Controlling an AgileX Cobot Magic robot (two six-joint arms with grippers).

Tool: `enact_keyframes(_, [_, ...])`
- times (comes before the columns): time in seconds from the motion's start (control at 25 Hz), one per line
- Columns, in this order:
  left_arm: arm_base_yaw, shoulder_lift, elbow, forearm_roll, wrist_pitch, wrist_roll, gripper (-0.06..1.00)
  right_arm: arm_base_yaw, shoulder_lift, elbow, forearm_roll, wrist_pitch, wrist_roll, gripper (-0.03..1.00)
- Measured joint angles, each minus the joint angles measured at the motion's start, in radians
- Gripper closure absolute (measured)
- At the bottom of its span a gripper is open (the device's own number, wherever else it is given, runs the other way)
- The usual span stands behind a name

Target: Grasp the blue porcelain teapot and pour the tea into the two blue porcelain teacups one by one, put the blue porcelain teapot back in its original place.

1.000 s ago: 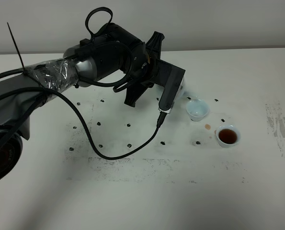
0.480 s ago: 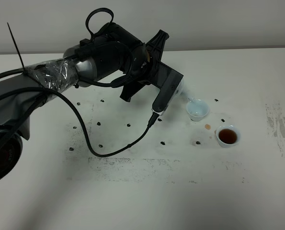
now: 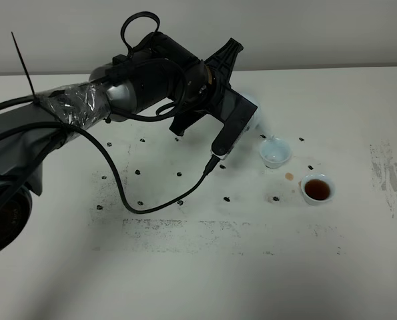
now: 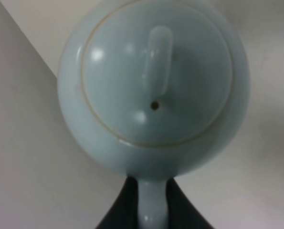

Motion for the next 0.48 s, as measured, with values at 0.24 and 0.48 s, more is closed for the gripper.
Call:
enact_keyframes(0.24, [-0.008, 0.000, 0.000, 0.000, -0.004, 0.068, 0.90, 0.000, 0.000, 0.000, 0.000, 0.000, 0.000, 0.44])
enact_keyframes(0.48, [-0.010, 0.000, 0.000, 0.018, -0.015, 0.081, 0.90, 0.000, 0.000, 0.000, 0.000, 0.000, 0.000, 0.44])
